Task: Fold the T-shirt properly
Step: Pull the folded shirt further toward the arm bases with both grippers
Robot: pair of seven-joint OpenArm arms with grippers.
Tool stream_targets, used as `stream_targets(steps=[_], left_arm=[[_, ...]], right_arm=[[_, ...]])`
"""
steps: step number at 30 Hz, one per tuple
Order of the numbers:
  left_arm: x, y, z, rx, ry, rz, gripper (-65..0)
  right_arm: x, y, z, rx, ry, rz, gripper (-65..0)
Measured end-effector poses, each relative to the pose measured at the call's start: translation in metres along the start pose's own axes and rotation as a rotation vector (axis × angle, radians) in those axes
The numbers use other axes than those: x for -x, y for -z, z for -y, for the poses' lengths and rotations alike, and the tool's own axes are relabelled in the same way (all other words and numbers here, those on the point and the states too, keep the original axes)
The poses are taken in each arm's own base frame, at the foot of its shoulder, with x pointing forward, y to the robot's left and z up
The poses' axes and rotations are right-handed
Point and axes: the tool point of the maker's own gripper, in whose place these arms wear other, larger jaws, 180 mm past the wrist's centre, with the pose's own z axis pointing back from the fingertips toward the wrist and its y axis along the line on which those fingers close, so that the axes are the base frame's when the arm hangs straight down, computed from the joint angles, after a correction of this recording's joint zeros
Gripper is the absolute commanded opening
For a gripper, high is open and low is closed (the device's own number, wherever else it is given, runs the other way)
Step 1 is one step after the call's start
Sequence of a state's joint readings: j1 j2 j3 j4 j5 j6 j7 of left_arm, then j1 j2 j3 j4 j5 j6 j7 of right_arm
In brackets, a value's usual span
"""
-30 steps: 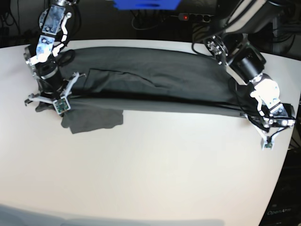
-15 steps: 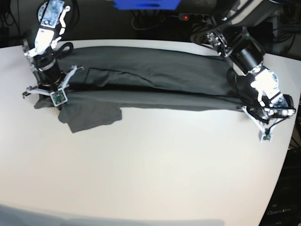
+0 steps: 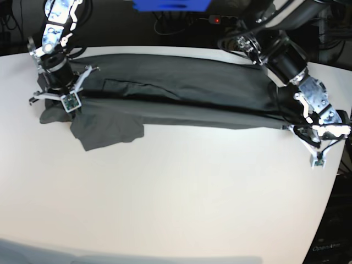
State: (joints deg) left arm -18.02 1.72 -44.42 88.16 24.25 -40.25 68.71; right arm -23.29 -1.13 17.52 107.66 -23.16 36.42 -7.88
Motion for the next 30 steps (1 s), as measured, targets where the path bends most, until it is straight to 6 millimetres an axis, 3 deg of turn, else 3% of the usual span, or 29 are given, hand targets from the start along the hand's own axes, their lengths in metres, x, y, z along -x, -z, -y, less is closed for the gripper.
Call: stream_targets(steps=[4,11,15,21,27,30], left_arm=[[0.001,-0.003,0.012,0.014,0.048,0.021,-61.9],[0.012,-0.013,0.024,0.053,0.063,-0.002,-61.9],[0.01,-0.018,0.021,0.054,0.063,0.021,-61.9],[0.033,-0.013,0.025,0.08,0.066,-0.028,-61.9],[0.035,-0.014,0.025,0.104,0.063,-0.025,-61.9],[0.037,-0.014,0.022,0.101,0.077,-0.033,-61.9]], right_arm=[[0.004,-0.003,-0.003,-0.007,0.0,-0.007,-64.6],[0.013,-0.007,0.011,0.032,0.006,-0.029,-64.6],[0.015,-0.009,0.01,0.029,0.007,-0.032,-64.6],[0.019,-0.015,0.006,0.017,-0.001,-0.029,-64.6],[0.031,-0.017,0.006,0.021,-0.073,-0.088,-64.6],[0.025,-0.017,0.003,0.025,-0.068,-0.066,-64.6]])
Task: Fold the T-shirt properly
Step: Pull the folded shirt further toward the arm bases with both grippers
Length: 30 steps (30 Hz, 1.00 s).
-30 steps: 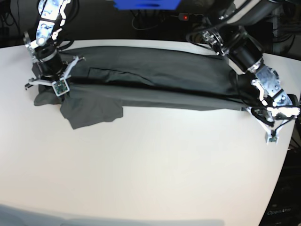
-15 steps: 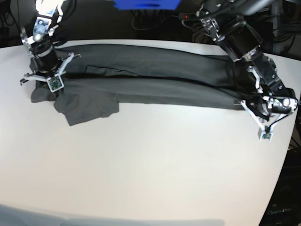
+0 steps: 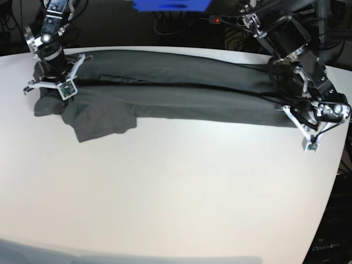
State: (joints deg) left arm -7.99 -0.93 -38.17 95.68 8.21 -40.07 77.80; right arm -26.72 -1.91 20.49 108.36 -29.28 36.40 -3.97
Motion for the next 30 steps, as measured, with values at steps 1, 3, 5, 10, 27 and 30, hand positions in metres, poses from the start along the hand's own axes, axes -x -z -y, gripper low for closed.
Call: stream_targets(steps=[1,3,5,10,27,30], left_arm=[[-0.002,0.0,0.001,0.008,0.004,0.009,-61.9],[-0.003,0.0,0.005,0.021,0.008,0.018,-61.9],[0.001,0.001,0.007,0.028,0.008,0.013,-61.9],[0.006,0.001,0.008,0.026,0.014,-0.003,-61.9],[0.009,0.004,0.013,0.031,0.041,-0.012,-61.9],[0.016,0.005,0.01,0.028,0.045,-0.025,-61.9]], right_arm=[[-0.001,-0.001,0.0,0.001,-0.004,0.0,-64.6],[0.0,-0.001,0.0,0.005,-0.028,-0.01,-64.6],[0.0,-0.002,-0.001,0.003,-0.029,-0.011,-64.6],[0.015,-0.008,-0.006,-0.011,-0.07,-0.063,-64.6],[0.024,-0.018,-0.024,-0.039,-0.055,-0.096,-64.6],[0.028,-0.019,-0.025,-0.036,-0.081,-0.122,-64.6]])
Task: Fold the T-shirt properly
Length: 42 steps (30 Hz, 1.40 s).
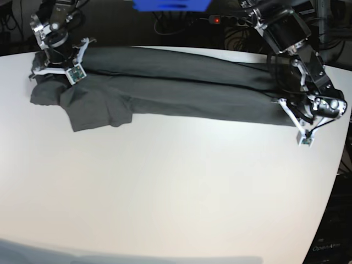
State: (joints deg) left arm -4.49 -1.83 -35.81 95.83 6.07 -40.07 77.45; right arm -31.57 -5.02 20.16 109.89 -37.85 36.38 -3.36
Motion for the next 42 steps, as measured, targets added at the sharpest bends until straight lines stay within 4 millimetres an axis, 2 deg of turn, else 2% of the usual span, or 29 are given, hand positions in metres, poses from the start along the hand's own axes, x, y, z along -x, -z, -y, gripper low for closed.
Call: stream_targets(steps=[6,9,15,19,22,33,36,42], left_arm=[[0.004,0.0,-0.004,-0.01,0.004,-0.01,-61.9],[0.013,0.002,-0.004,-0.011,0.008,-0.028,-61.9],[0.023,0.022,-0.002,0.028,0.023,-0.067,-61.9],[0.021,0.032,-0.002,0.052,0.013,-0.049,-61.9],[0.018,0.036,-0.001,0.06,0.007,-0.032,-61.9],[0.016,0.037,-0.001,0.064,0.005,-0.019,-61.9],[0.015,0.037,-0.003,0.066,0.004,-0.016,-61.9],[0.015,0.036,-0.004,0.065,0.005,-0.015,-61.9]], right_arm=[[0.0,-0.001,-0.006,-0.002,0.018,-0.011,-64.6],[0.006,-0.004,-0.011,-0.015,0.016,-0.023,-64.6],[0.009,-0.006,-0.012,-0.018,0.016,-0.03,-64.6],[0.019,-0.01,-0.012,-0.014,0.024,-0.055,-64.6],[0.018,-0.011,-0.013,-0.014,0.025,-0.055,-64.6],[0.027,-0.018,-0.015,-0.008,0.014,-0.093,-64.7],[0.035,-0.017,-0.023,-0.024,-0.001,-0.13,-64.7],[0.034,-0.019,-0.021,-0.02,-0.008,-0.13,-64.7]])
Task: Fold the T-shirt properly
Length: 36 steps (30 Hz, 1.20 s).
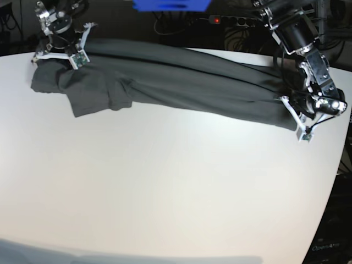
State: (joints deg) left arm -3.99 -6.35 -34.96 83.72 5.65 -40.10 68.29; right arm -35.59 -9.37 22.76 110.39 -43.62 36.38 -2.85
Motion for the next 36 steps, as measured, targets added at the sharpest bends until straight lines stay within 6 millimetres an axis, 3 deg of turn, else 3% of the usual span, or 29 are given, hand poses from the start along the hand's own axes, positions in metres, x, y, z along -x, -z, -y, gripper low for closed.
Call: stream_targets(steps=[3,11,13,24,26,33,36], left_arm=[[0.0,0.0,0.0,0.0,0.003,-0.001,-62.1],[0.0,0.0,0.001,0.002,0.002,0.0,-61.9],[0.0,0.0,0.001,0.003,0.001,0.001,-61.9],[-0.001,0.0,0.001,0.002,0.002,0.001,-61.9],[-0.001,0.0,0.001,0.002,0.002,0.001,-61.9],[0.0,0.0,0.001,0.002,0.002,0.001,-61.9],[0.0,0.0,0.001,0.002,0.002,0.001,-61.9]], right_arm=[[0.006,0.005,-0.008,-0.023,0.012,-0.016,-64.4],[-0.002,0.013,-0.003,-0.01,0.022,0.002,-63.1],[-0.002,0.013,-0.003,-0.011,0.023,0.002,-57.6],[-0.006,0.013,-0.001,-0.003,0.068,0.031,-11.0],[-0.007,0.012,0.001,0.005,0.068,0.032,-5.8],[-0.008,0.016,0.018,0.042,0.084,0.032,-4.4],[-0.007,0.018,0.033,0.084,0.098,0.028,-9.4]])
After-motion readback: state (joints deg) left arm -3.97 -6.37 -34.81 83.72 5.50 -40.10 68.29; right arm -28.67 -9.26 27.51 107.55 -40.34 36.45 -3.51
